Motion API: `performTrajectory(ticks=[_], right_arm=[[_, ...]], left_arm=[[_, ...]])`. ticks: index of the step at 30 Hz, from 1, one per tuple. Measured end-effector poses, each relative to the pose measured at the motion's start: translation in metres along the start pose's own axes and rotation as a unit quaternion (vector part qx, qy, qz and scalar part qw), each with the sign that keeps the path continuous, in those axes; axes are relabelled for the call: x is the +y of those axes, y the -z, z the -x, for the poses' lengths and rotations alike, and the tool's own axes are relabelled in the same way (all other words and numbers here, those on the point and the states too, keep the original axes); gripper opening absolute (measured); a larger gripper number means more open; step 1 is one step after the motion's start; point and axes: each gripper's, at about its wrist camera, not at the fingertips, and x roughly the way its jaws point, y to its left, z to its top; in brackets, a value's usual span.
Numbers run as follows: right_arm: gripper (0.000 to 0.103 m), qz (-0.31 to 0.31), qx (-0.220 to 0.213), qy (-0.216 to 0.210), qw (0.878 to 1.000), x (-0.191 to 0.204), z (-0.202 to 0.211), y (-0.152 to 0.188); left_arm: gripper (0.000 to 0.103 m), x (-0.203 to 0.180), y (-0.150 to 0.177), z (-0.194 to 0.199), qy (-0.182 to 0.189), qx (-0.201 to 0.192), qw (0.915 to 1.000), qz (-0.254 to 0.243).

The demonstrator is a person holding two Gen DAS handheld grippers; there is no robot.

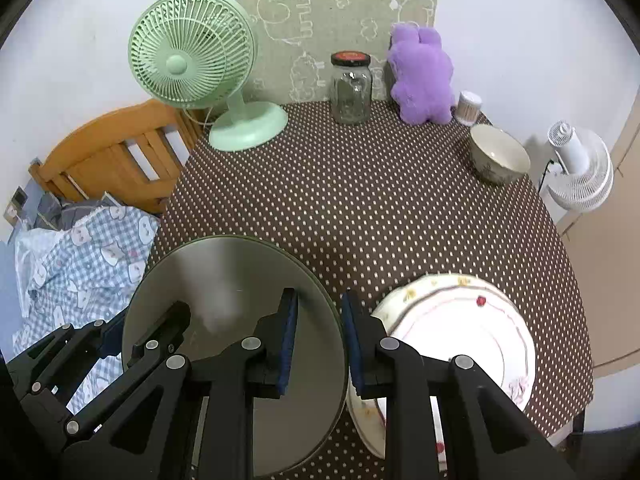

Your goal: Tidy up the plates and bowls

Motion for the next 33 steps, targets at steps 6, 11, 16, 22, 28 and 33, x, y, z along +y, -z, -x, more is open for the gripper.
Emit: performTrajectory(ticks=[6,11,16,22,28,33], right_arm=[[0.026,-0.004,0.018,0.003,1.000,-0.003,-0.005,0.022],[0.026,0.004,0.037,0.009,0.999,-0.001,-0.013,0.035],[0.026,0.008,0.053,0.008,0.999,0.000,-0.023,0.043],[0.026,0.015,0.068,0.010,0.998,0.003,-0.035,0.049],[0.026,0.013,0.077,0.002,0.997,0.002,-0.043,0.048],[0.026,0.018,0.086,0.001,0.996,0.006,-0.053,0.050]], left_arm=[[0.019,-0.003,0.020,-0.006,0.005,0.018,0.9998,-0.005],[0.019,-0.005,0.033,-0.012,-0.002,0.034,0.9993,-0.014],[0.019,-0.002,0.041,-0.019,-0.005,0.049,0.9988,-0.009],[0.019,-0.002,0.047,-0.026,-0.013,0.056,0.9983,-0.010],[0.019,0.001,0.046,-0.030,-0.022,0.052,0.9983,-0.010],[0.019,0.006,0.048,-0.041,-0.022,0.070,0.9973,-0.002]])
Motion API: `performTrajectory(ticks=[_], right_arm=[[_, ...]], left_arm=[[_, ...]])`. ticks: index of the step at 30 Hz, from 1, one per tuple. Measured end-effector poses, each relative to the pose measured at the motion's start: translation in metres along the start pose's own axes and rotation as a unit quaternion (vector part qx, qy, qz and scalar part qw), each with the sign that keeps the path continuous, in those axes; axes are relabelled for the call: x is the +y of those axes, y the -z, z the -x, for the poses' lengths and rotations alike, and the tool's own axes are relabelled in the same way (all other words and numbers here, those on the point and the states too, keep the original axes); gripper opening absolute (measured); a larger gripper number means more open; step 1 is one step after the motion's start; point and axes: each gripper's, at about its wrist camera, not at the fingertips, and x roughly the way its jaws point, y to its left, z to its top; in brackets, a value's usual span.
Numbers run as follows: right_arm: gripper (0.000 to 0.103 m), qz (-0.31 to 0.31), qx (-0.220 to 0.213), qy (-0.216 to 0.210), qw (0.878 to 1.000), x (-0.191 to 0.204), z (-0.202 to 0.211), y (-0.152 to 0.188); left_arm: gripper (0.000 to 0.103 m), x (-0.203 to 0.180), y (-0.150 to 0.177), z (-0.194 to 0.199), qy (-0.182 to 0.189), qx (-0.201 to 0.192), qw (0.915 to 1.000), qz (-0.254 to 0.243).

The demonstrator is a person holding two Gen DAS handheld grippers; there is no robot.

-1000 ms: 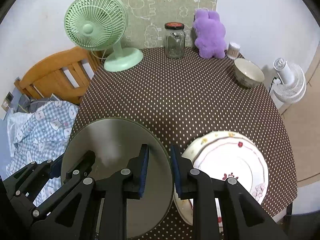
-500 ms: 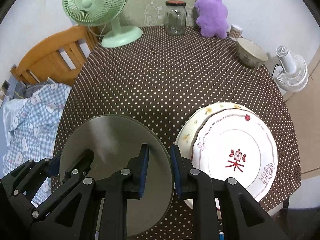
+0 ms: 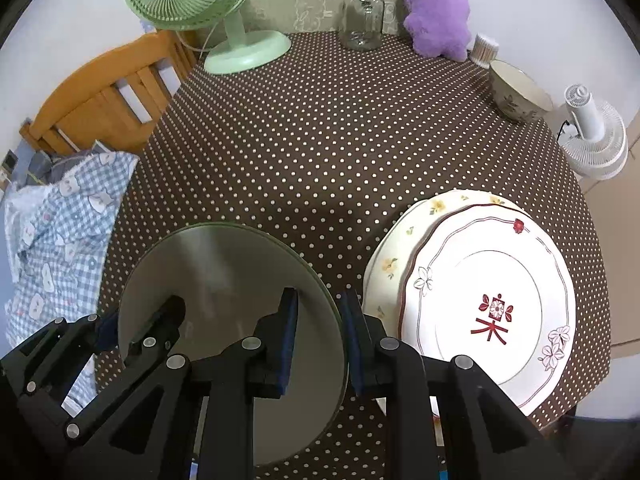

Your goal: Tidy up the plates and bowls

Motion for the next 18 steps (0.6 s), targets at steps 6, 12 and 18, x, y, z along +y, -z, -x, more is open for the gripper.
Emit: performTrajectory(ticks=[6,12,18], right_arm=[[0.026,0.001,0.001,0.000,1.000,0.0017,-0.0056,-0.0010],[0.026,0.004,0.002,0.002,1.000,0.0015,-0.0072,-0.0023],[0.026,0.003,0.008,-0.001,1.000,0.0020,-0.0075,-0.0011]], left_arm=[[0.019,0.0008,-0.0014,-0.0040,0.001,-0.001,1.0000,0.003],[0.019,0.0012,-0.0001,-0.0052,0.002,-0.001,1.0000,0.005],[0.027,0.0018,0.0029,-0.0050,0.013,-0.001,0.9999,0.007]])
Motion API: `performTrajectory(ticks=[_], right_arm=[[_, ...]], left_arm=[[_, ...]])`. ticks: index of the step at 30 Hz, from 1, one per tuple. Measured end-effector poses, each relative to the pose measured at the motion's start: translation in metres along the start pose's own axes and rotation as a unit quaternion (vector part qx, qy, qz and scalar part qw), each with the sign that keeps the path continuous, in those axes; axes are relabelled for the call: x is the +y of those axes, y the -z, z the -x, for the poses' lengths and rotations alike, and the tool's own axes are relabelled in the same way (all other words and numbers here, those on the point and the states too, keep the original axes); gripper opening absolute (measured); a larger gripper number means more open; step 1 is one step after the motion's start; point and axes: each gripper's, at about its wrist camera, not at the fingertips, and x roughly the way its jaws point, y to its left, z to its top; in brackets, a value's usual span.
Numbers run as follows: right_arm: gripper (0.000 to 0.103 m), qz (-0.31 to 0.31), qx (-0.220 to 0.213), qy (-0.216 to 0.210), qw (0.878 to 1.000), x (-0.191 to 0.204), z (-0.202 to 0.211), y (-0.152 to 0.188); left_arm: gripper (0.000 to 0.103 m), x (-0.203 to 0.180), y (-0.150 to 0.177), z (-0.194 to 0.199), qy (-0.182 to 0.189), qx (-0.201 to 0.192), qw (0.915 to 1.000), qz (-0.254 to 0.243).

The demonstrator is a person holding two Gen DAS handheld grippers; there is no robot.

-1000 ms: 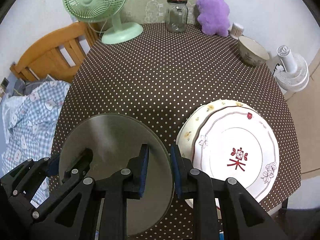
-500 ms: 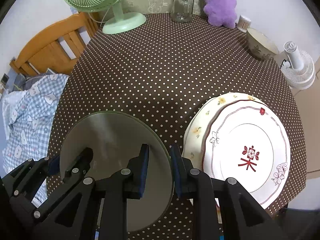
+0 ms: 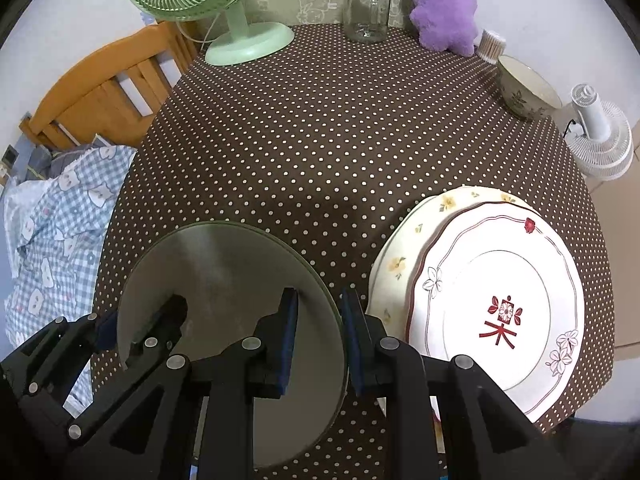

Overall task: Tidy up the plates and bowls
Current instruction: 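Lower the cream bowl onto the tablecloth beside the plates and open both tools, then move both tools to the cream bowl beside the white fan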

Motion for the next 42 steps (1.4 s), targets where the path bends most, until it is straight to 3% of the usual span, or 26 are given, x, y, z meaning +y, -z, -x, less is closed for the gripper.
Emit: performTrajectory(ticks=[5,7,8,9,12,26,42], right_arm=[[0.028,0.011,-0.004,-0.001,1.000,0.001,0.004,0.001],[0.043,0.012,-0.005,-0.001,1.000,0.001,0.007,0.002],[0.062,0.009,-0.010,-0.003,1.000,0.001,0.009,0.002],[0.073,0.006,-0.017,-0.006,1.000,0.001,0.012,0.002],[0.076,0.006,-0.034,-0.017,0.999,0.002,0.021,0.003],[0.090,-0.013,-0.073,-0.050,0.996,-0.009,0.064,-0.006],[0.090,0.001,-0.087,-0.041,0.995,-0.061,0.098,-0.036]], left_arm=[[0.046,-0.001,0.002,0.003,0.030,0.009,0.9995,-0.002],[0.056,-0.001,0.002,0.005,0.036,0.010,0.9993,-0.004],[0.065,0.000,0.003,0.007,0.040,0.008,0.9992,-0.003],[0.070,0.000,0.003,0.009,0.042,0.005,0.9991,-0.002],[0.077,0.003,0.003,0.016,0.042,-0.004,0.9991,-0.008],[0.085,-0.003,-0.012,0.055,0.066,-0.044,0.9963,-0.032],[0.086,-0.051,-0.038,0.082,0.043,-0.064,0.9970,0.002]])
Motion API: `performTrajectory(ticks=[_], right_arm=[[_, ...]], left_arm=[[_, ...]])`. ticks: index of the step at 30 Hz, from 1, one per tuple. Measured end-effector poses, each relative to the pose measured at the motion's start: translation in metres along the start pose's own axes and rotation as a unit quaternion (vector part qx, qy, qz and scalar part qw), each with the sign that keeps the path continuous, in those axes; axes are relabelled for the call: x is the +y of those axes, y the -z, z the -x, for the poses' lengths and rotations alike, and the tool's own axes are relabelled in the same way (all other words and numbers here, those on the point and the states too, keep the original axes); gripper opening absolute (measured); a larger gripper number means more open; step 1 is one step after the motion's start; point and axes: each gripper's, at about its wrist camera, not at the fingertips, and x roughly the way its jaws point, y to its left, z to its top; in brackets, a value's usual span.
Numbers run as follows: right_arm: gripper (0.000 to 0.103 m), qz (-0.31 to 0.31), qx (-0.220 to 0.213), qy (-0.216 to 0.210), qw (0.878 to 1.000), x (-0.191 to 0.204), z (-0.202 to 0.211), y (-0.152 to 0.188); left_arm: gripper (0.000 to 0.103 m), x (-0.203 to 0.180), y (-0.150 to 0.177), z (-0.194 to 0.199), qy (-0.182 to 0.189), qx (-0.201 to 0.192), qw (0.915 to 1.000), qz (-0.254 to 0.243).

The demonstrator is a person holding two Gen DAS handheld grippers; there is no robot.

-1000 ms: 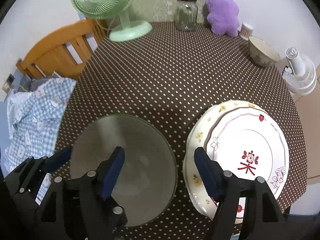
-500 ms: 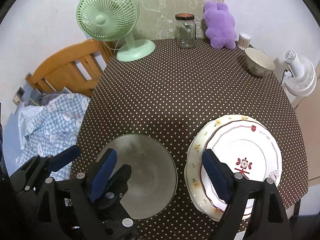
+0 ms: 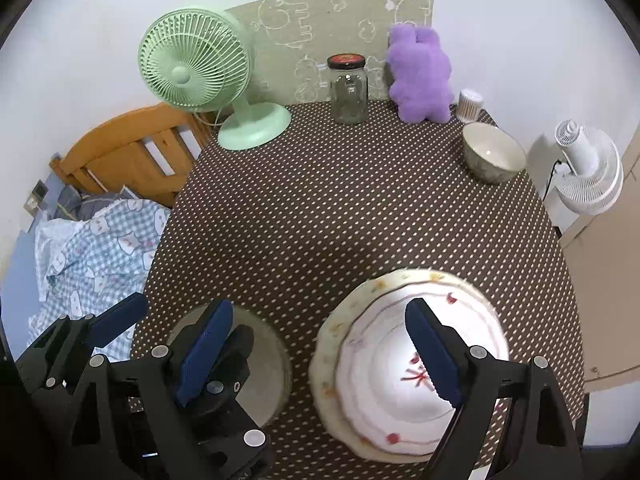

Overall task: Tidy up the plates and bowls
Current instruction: 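Move both tools to the cream bowl beside the white fan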

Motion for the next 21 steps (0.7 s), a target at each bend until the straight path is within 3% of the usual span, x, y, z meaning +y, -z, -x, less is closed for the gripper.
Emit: performTrajectory(ticks=[21], right_arm=[[0.090,0.014,-0.015,-0.001,1.000,-0.120,0.006,-0.059]], left_arm=[[0.085,-0.115,-0.062,-0.017,-0.007,-0.019,0.9997,0.015]])
